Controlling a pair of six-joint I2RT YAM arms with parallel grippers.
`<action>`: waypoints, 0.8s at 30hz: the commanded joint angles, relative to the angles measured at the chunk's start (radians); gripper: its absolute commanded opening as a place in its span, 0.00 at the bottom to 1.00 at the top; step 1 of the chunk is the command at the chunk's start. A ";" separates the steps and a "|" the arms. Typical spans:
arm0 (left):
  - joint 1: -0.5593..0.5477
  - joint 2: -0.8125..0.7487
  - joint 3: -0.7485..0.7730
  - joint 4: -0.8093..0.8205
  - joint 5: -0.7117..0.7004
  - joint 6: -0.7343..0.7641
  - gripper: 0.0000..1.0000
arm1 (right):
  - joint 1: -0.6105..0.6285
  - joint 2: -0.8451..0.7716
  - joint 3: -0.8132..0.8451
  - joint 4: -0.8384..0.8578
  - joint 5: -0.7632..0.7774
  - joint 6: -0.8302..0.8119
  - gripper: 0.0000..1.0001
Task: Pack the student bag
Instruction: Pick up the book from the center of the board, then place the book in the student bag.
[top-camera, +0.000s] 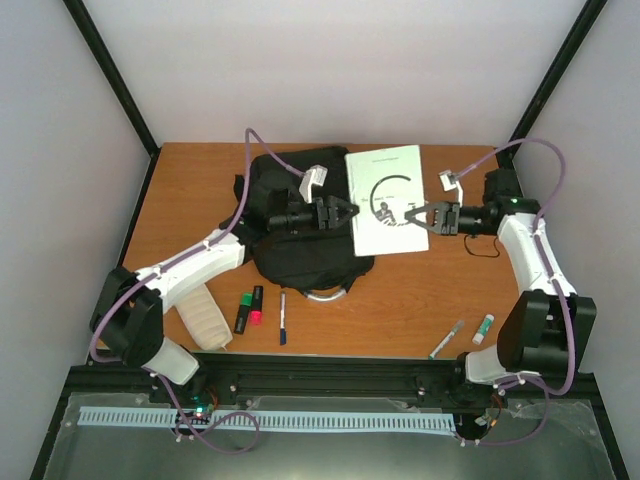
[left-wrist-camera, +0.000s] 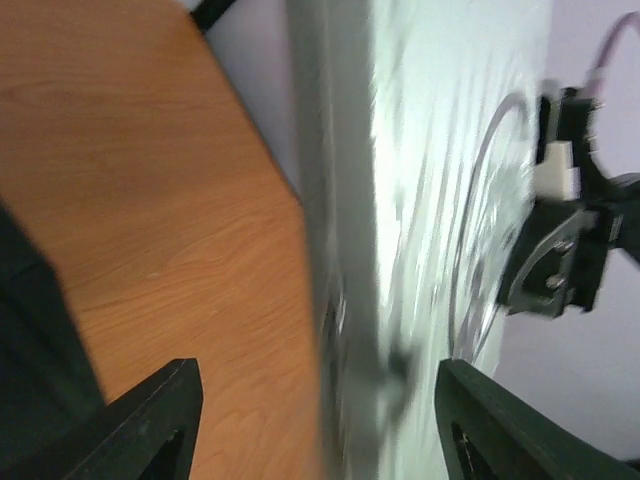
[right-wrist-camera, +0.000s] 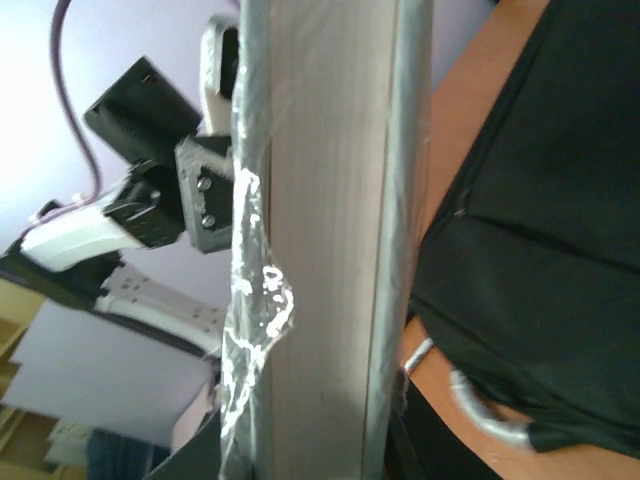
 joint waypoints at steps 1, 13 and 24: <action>0.007 -0.044 0.130 -0.493 -0.169 0.321 0.66 | -0.106 0.005 0.072 -0.080 -0.027 -0.172 0.03; -0.057 0.036 0.192 -1.001 -0.587 0.765 0.51 | -0.193 -0.114 -0.181 0.082 0.172 -0.277 0.03; -0.179 0.187 0.239 -1.056 -0.646 0.909 0.55 | -0.199 -0.118 -0.192 0.059 0.142 -0.301 0.03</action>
